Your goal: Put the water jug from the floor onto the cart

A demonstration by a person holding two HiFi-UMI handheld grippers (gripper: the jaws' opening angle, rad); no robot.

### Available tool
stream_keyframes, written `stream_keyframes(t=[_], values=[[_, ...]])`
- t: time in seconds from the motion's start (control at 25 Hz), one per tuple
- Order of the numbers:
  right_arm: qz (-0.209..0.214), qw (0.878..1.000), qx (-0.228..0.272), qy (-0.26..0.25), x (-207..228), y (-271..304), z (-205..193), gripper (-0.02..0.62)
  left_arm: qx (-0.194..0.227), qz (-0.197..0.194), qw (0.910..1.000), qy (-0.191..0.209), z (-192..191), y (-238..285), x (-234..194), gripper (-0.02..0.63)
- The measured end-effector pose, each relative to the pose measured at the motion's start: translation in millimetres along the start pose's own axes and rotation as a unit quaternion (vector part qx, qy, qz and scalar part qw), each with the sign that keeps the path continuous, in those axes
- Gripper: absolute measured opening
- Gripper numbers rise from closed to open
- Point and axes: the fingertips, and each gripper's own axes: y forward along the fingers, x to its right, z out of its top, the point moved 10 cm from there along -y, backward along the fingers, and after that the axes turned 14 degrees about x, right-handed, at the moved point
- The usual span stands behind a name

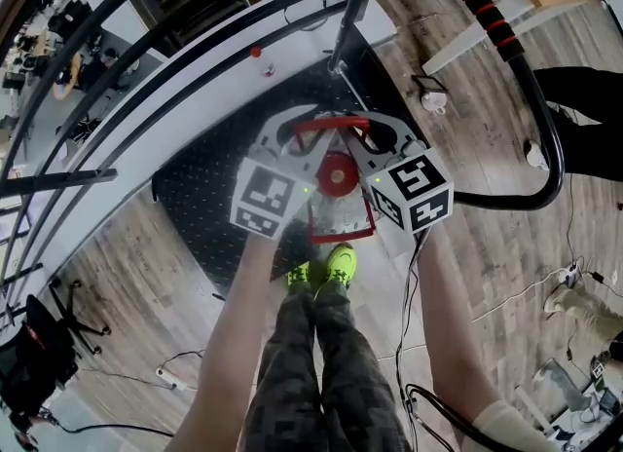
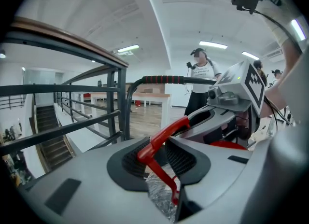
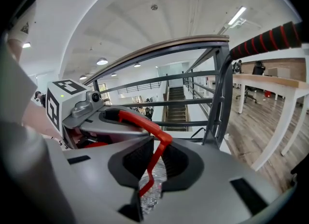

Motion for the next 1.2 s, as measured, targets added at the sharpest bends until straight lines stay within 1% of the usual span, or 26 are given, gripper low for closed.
stream_keyframes(t=[0.08, 0.16, 0.28, 0.4, 0.44, 0.56, 0.84, 1.0, 1.2], values=[[-0.005, 1.000, 0.003, 0.003, 2.9, 0.4, -0.4, 0.032, -0.002, 0.003, 1.0000, -0.004, -0.8, -2.5, -3.5, 0.104], [-0.010, 1.000, 0.007, 0.006, 6.1, 0.9, -1.2, 0.048, -0.004, 0.007, 0.9999, -0.013, -3.2, -3.9, -6.9, 0.126], [-0.014, 1.000, 0.010, 0.010, 8.0, 3.5, -3.1, 0.057, -0.005, 0.012, 0.9997, -0.019, -5.9, -5.2, -10.8, 0.132], [-0.021, 1.000, 0.008, 0.008, 10.3, 5.1, -4.8, 0.117, -0.006, 0.022, 0.9995, -0.020, -7.4, -9.0, -15.4, 0.138], [-0.023, 1.000, 0.007, 0.009, 11.0, 5.5, -5.7, 0.124, -0.007, 0.027, 0.9994, -0.022, -8.7, -11.2, -17.6, 0.141], [-0.025, 1.000, 0.004, 0.011, 12.0, 5.7, -8.1, 0.124, -0.015, 0.037, 0.9989, -0.024, -14.8, -17.9, -22.4, 0.150], [-0.037, 0.999, 0.008, -0.004, 8.7, 5.4, -10.1, 0.127, -0.007, 0.054, 0.9982, -0.025, -20.2, -28.3, -22.9, 0.162], [-0.047, 0.999, 0.011, -0.005, 7.9, 1.1, -7.2, 0.127, -0.001, 0.063, 0.9974, -0.033, -17.5, -34.1, -23.2, 0.193], [-0.069, 0.997, 0.029, -0.026, 1.8, -4.7, 2.2, 0.127, 0.002, 0.064, 0.9978, -0.017, -4.0, -37.4, -19.8, 0.202]])
